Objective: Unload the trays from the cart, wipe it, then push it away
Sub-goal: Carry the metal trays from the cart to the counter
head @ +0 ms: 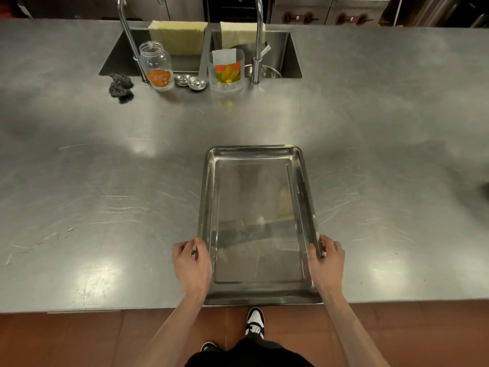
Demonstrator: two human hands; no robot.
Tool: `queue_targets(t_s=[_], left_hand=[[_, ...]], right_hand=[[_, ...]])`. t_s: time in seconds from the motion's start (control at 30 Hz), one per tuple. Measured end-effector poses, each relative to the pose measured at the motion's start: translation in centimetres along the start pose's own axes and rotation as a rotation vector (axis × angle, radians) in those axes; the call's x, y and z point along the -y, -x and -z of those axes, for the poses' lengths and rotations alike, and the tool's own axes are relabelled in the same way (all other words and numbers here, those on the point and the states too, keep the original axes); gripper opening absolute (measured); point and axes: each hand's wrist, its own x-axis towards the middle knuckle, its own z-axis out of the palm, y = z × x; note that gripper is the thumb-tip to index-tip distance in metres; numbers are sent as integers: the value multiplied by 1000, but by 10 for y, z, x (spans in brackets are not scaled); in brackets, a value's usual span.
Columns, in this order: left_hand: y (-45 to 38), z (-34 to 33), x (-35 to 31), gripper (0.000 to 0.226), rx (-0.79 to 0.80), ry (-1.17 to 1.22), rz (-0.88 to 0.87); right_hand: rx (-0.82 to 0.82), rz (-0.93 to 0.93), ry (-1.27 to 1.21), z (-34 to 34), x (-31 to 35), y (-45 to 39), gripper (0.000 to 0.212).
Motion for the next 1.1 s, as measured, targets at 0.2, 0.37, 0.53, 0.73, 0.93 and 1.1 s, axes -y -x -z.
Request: queue_targets(t_s=[0.2,0.37,0.53,0.73,0.93,1.1], left_hand=[[5,0,5,32,32,88,-24],[5,0,4,30,25,185,23],[4,-1,5,31,32,184,32],[3,-3,10,33,39,210,12],[2,-5,11,33,46,201,40],[2,-4,10,33,47,176,43]], right_hand=[[61,-21,-114,0,-8,8,46],[88,16,-71,-3,-15,14,55],[76,10,-47,-6,-14,10,52],[53,8,40,-2,-10,1,56],[50,-1,80,-3,-9,3,63],[43,-7,101,-5,-9,6,66]])
